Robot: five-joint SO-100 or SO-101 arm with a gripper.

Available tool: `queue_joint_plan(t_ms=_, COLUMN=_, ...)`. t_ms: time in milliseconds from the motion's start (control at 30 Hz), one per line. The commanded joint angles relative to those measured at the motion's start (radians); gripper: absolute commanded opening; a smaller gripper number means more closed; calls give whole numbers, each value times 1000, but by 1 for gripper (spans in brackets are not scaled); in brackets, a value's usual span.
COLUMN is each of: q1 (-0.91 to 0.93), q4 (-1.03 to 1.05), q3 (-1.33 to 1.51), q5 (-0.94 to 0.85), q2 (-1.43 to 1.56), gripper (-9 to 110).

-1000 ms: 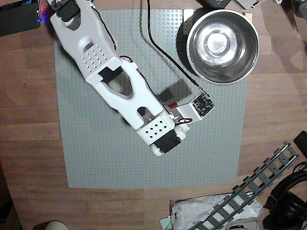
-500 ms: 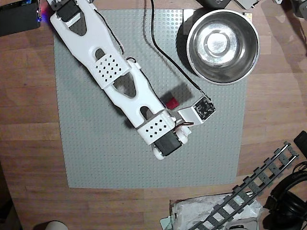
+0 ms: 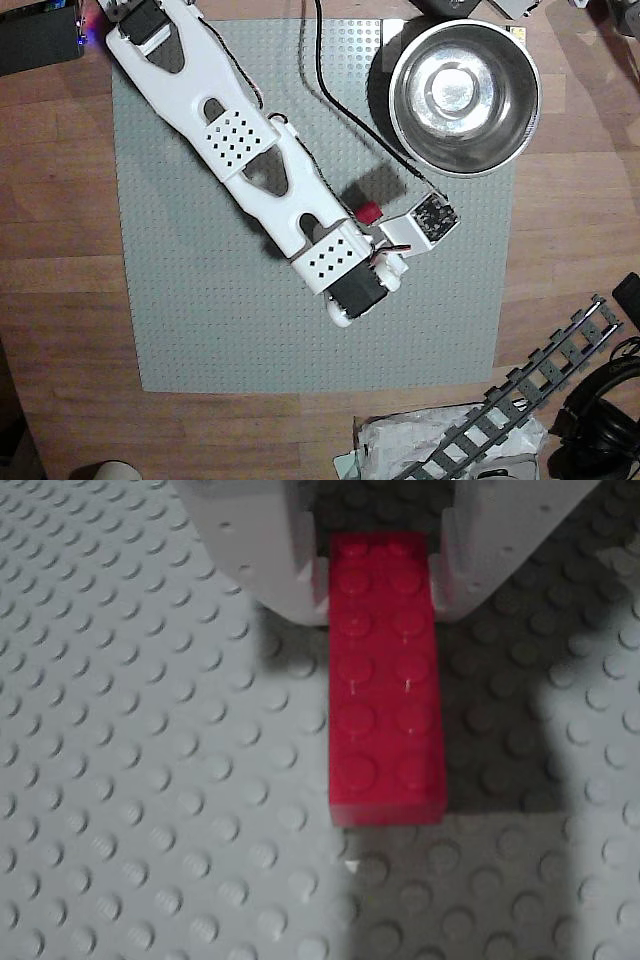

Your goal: Grasp a lego block and put it in the bin.

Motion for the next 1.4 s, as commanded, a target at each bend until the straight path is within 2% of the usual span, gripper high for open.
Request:
queue_joint_plan(t_ms=0, q1=-8, q4=14, q3=-34, q5=6, q2=71, gripper=0)
queue_joint_plan(t_ms=300, q1=-21, q4=15, q3=121, q5=6, q2=273, gripper=0)
queue_joint_plan(t_ms=733, q1=-54, q4=15, q3=506, q5=49, q2=683, gripper=0)
queue_joint_plan(t_ms=933, q1=-144, q4=15, q3=611, q5=130, q2=804, gripper=0)
queue_joint_plan(t_ms=1367, q1=-428, q4=15, q3=663, q5=400, q2=756, gripper=0)
